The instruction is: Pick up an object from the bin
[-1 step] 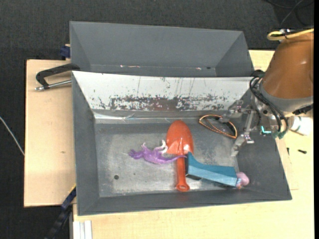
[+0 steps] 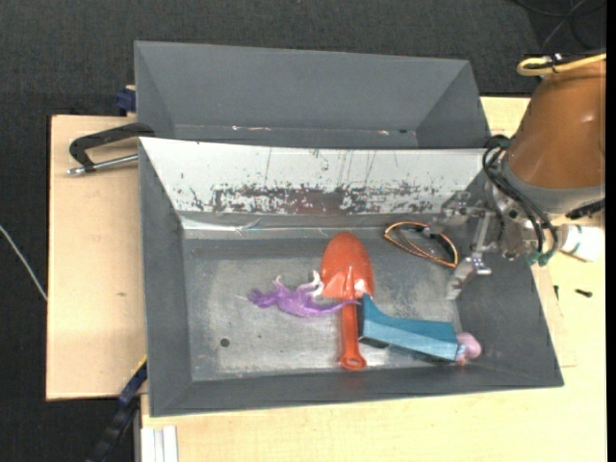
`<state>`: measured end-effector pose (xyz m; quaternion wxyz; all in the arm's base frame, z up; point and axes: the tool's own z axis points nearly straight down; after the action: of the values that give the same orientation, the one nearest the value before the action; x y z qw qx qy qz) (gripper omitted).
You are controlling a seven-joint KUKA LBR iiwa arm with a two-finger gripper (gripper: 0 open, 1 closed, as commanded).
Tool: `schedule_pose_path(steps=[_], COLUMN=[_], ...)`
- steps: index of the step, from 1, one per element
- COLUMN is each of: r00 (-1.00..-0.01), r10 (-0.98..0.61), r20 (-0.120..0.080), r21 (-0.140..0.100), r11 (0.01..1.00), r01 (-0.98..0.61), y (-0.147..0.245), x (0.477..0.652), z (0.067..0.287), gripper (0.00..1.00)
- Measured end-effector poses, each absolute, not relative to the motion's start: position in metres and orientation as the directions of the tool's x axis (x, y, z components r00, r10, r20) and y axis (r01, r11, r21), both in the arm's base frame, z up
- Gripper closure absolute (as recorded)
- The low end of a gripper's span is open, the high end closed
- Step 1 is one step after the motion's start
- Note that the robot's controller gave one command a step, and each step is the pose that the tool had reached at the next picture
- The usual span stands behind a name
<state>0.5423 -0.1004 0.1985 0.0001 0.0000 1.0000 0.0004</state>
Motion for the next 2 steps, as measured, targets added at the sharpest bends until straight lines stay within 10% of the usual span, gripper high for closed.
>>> schedule_pose_path(steps=[1,2], r00=[-0.998,-0.994], r10=[0.065,0.108], r20=[-0.007,-0.003], r21=[0.001,0.002], r11=[0.998,0.994], r01=[0.065,0.108], y=[-0.102,-0.098], x=[0.579,0.587], z=[0.124,0.113], gripper=[0.0,0.0])
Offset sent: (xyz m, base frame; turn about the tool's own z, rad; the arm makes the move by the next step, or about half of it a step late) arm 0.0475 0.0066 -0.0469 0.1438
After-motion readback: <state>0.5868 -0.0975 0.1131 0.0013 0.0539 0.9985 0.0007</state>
